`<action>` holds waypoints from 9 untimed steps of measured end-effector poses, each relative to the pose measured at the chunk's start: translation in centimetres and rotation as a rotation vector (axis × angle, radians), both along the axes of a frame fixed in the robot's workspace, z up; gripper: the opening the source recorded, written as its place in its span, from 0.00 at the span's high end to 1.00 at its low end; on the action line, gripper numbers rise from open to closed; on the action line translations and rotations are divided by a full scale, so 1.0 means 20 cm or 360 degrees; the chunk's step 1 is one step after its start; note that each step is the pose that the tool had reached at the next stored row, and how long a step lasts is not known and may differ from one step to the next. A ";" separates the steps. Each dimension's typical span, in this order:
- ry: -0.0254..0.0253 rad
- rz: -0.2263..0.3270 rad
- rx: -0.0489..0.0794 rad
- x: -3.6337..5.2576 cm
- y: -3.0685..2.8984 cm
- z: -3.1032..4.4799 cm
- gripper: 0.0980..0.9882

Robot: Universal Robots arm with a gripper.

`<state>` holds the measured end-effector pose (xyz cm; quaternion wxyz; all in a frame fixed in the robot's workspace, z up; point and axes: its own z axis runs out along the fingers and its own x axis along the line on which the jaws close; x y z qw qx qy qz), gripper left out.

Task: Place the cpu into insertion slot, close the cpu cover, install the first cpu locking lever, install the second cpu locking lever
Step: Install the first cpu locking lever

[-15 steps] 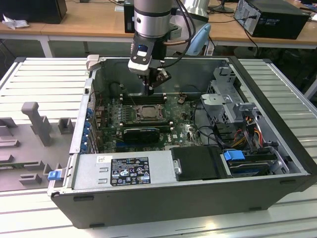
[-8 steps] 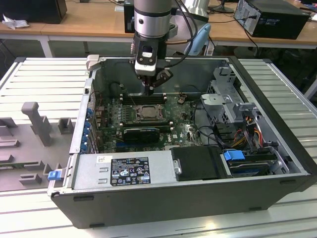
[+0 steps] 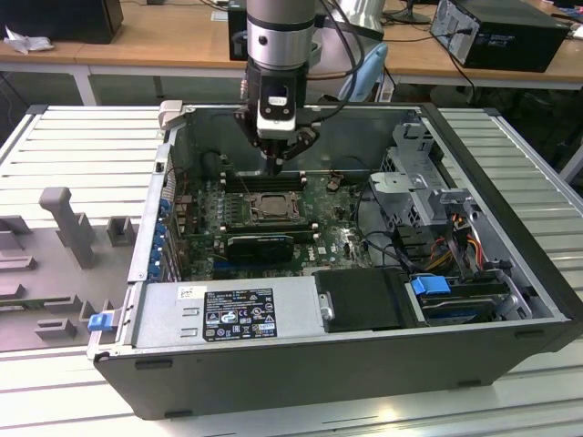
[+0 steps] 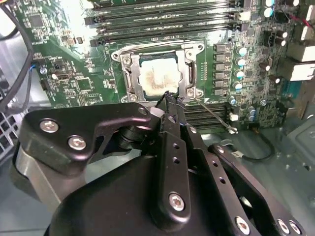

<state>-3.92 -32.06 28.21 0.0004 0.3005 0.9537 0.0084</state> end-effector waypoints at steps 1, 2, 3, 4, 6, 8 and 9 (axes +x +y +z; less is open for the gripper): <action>-0.00009 0.0034 0.0000 0.000 0.000 0.000 0.99; -0.00016 0.0056 0.0000 0.000 0.000 0.000 0.99; -0.00028 0.0087 0.0000 0.000 0.000 -0.001 0.99; -0.00051 0.0142 0.0000 0.000 0.000 -0.002 0.99; -0.00078 0.0207 0.0000 0.000 0.000 -0.003 0.99; -0.00102 0.0270 0.0000 0.000 0.000 -0.004 0.99; -0.00112 0.0325 0.0000 0.000 0.000 -0.004 0.99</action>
